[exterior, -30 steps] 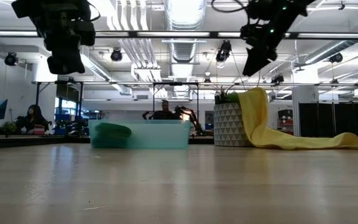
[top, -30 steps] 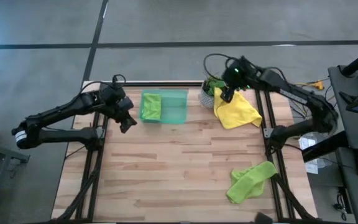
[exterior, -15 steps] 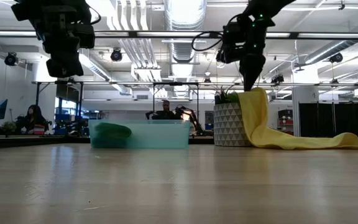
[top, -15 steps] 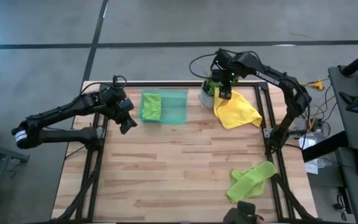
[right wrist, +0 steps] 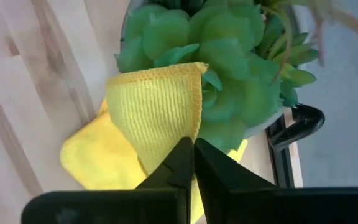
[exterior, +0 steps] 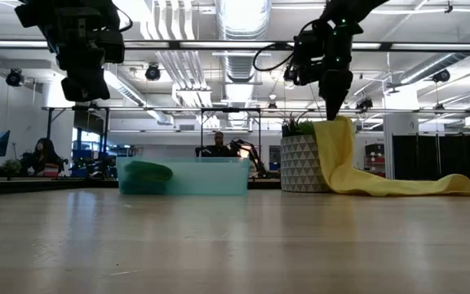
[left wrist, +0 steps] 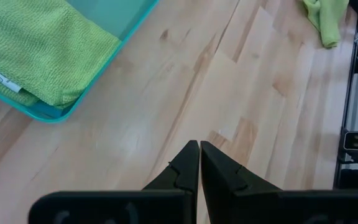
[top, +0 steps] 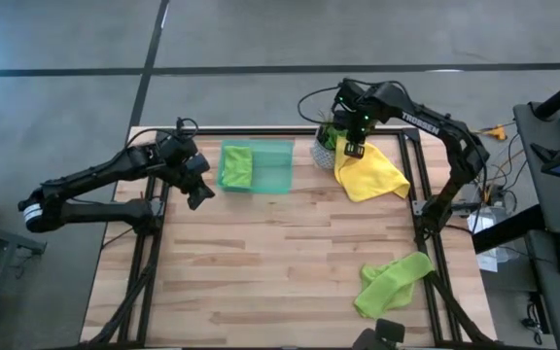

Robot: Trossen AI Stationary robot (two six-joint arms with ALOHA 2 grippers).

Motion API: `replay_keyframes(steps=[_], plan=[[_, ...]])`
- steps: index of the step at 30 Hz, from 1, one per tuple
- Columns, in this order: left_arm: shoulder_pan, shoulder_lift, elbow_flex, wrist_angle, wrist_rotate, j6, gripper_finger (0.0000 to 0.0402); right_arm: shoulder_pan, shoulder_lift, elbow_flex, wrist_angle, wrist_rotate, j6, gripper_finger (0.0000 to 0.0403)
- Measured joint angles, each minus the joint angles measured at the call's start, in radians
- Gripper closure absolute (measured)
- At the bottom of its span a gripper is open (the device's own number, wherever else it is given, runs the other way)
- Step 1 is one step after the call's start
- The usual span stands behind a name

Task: Fold microfiber towels
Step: Fold the yellow microfiber towel

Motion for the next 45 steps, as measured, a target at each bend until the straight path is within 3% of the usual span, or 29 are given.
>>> replay_keyframes(steps=[6,9,13,19,26,31,36,39,41,45], plan=[[0.000,0.000,0.000,0.003,0.000,0.000,0.0402,0.002,-0.070,0.007,-0.002,-0.011,0.069,0.0394],[0.000,0.000,0.000,0.016,0.000,0.001,0.0402,0.008,-0.136,0.019,0.003,-0.067,0.126,0.0394],[0.000,0.000,-0.001,0.132,0.000,0.002,0.0402,0.057,-0.231,0.021,0.026,-0.090,0.262,0.0394],[-0.005,0.011,-0.016,0.607,0.029,-0.006,0.0402,0.285,-0.335,0.021,0.153,-0.023,0.497,0.0394],[-0.033,0.145,-0.016,1.148,0.137,-0.105,0.0393,0.608,-0.350,0.027,0.410,0.290,0.729,0.0394],[-0.087,0.249,-0.006,1.255,0.218,-0.136,0.0330,0.732,-0.269,0.082,0.443,0.472,0.816,0.0394],[-0.149,0.292,-0.006,1.300,0.245,-0.138,0.0237,0.751,-0.155,0.184,0.412,0.485,0.823,0.0394],[-0.172,0.309,-0.007,1.269,0.201,-0.125,0.0189,0.748,-0.081,0.269,0.371,0.486,0.821,0.0394],[-0.186,0.321,-0.007,1.229,0.114,-0.112,0.0167,0.748,-0.039,0.330,0.349,0.481,0.801,0.0394],[-0.193,0.343,-0.009,1.175,0.011,-0.112,0.0154,0.750,0.027,0.462,0.241,0.425,0.766,0.0394]])
